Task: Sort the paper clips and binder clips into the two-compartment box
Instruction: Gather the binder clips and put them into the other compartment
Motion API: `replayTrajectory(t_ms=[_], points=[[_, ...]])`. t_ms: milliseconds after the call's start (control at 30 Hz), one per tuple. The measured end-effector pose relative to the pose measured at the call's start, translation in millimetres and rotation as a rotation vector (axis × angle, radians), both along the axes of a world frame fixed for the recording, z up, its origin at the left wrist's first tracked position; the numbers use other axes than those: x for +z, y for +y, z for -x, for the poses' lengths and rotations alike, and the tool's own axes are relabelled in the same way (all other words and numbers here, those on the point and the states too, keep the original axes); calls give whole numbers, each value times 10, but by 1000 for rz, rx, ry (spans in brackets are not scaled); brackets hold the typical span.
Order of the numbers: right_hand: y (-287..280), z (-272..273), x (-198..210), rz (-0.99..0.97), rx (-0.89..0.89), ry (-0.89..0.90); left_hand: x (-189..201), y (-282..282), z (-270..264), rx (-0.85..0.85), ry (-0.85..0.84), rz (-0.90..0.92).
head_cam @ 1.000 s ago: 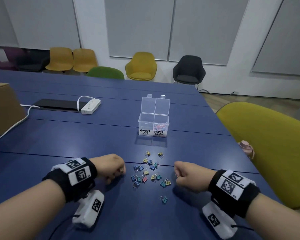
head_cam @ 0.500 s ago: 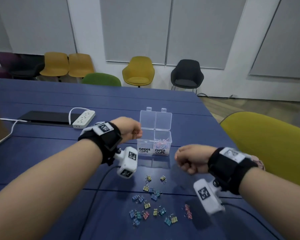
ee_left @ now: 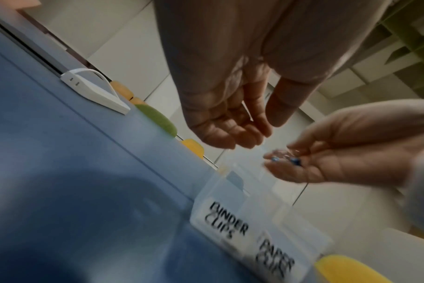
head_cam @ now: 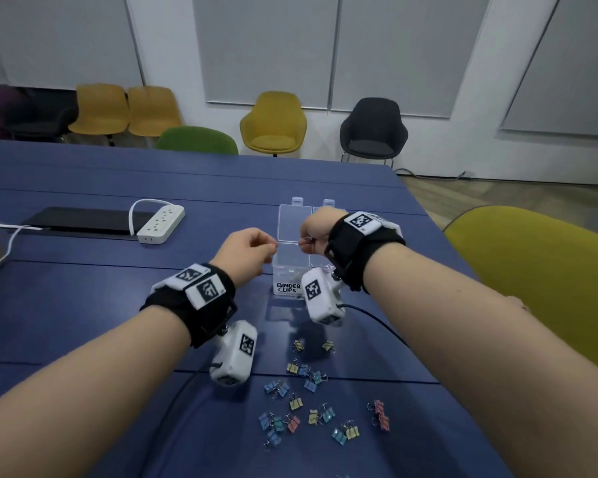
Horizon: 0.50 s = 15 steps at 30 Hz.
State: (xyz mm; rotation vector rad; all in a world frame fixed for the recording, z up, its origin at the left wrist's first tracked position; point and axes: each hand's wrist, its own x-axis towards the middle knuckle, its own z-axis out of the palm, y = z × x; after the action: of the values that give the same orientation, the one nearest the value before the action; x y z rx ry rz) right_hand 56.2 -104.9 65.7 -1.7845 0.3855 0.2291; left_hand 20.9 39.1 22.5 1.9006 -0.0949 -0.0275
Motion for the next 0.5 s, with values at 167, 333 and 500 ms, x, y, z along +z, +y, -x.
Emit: replayTrajectory(t_ms=[167, 333, 500], points=[[5, 49, 34, -44, 73, 70, -210, 104, 260, -157, 11, -222], [-188, 401, -17, 25, 170, -41, -306, 110, 436, -444, 65, -505], [-391, 898, -349, 712, 703, 135, -324, -63, 632, -636, 33, -779]])
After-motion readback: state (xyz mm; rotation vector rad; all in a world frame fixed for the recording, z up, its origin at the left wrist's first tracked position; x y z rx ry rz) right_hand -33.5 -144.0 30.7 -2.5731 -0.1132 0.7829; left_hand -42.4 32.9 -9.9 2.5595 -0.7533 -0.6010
